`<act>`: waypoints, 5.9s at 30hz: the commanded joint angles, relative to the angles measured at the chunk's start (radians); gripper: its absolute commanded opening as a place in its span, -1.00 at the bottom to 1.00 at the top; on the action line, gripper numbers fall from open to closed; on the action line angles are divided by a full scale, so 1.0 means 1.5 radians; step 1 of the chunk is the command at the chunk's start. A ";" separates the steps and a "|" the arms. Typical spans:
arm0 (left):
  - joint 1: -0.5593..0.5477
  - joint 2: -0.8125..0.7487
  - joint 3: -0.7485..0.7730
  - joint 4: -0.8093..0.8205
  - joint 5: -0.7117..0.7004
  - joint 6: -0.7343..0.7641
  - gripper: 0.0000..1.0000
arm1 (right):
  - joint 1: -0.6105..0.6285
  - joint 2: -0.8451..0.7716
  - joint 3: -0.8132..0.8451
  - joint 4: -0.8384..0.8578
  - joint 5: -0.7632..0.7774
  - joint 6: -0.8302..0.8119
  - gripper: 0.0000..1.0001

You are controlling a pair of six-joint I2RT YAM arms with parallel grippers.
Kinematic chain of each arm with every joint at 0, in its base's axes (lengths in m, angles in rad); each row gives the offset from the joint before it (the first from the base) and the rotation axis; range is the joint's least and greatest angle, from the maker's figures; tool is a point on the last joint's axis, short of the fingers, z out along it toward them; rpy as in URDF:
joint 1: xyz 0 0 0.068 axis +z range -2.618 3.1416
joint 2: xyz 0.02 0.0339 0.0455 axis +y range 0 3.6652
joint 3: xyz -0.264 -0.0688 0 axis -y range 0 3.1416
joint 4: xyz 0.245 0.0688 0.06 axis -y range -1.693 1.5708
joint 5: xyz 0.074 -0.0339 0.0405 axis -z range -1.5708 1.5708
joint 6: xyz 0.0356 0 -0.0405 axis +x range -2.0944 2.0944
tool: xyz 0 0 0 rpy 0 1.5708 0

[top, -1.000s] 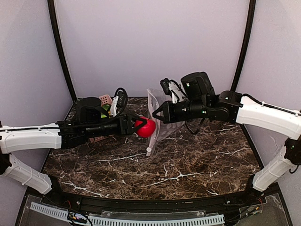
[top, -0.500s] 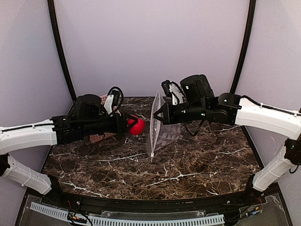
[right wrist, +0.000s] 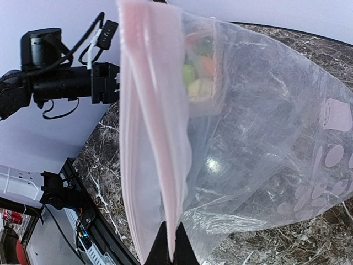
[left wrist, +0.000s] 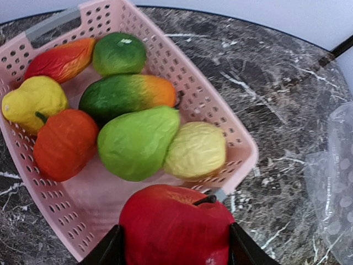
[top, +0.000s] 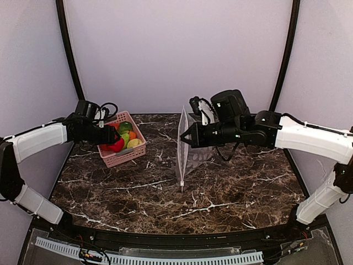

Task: Place the food in the zip-top bag and seal the zipper
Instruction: Place the fake fruit in the bin, then adjust the zipper food storage bag at the center of the board.

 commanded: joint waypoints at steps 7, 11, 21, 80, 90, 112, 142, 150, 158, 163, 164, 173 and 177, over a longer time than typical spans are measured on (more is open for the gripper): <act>0.120 0.123 0.021 -0.043 0.011 0.086 0.21 | 0.004 -0.006 -0.017 0.043 -0.007 -0.005 -1.00; 0.131 0.140 0.026 -0.049 0.007 0.089 0.26 | 0.003 0.000 -0.007 0.039 -0.010 -0.015 -1.00; 0.131 0.111 0.014 -0.040 0.033 0.068 0.97 | 0.003 -0.006 -0.004 0.008 0.010 -0.011 -1.00; -0.425 -0.057 -0.093 0.374 0.112 -0.271 0.39 | 0.003 -0.015 0.010 0.019 0.025 -0.013 -1.00; -0.438 -0.008 -0.063 0.375 0.053 -0.271 0.24 | 0.003 -0.007 0.010 0.023 0.018 -0.008 -1.00; -0.498 0.059 0.043 0.224 -0.180 -0.192 -0.76 | 0.004 0.005 0.009 -0.014 0.060 -0.011 -1.00; -0.484 -0.009 0.120 0.074 -0.534 -0.031 -0.92 | 0.041 -0.069 -0.015 -0.148 0.171 0.049 -1.00; -0.484 -0.017 0.076 0.132 -0.420 -0.081 -0.93 | 0.041 -0.068 -0.051 -0.082 0.134 0.058 -0.73; -0.484 -0.001 0.065 0.182 -0.305 -0.133 -0.95 | 0.053 -0.104 -0.085 0.029 0.054 0.051 -0.21; -0.485 -0.004 0.061 0.189 -0.295 -0.145 -0.95 | 0.061 -0.114 -0.102 0.062 0.064 0.052 -0.09; -0.484 -0.005 0.060 0.191 -0.293 -0.146 -0.96 | 0.062 -0.112 -0.107 0.074 0.064 0.054 -0.09; -0.484 -0.007 0.047 0.201 -0.285 -0.160 -0.97 | 0.065 -0.036 -0.073 0.119 0.046 0.049 -0.30; -0.484 -0.011 0.040 0.203 -0.282 -0.167 -0.98 | 0.061 -0.016 -0.059 0.113 0.072 0.052 -0.33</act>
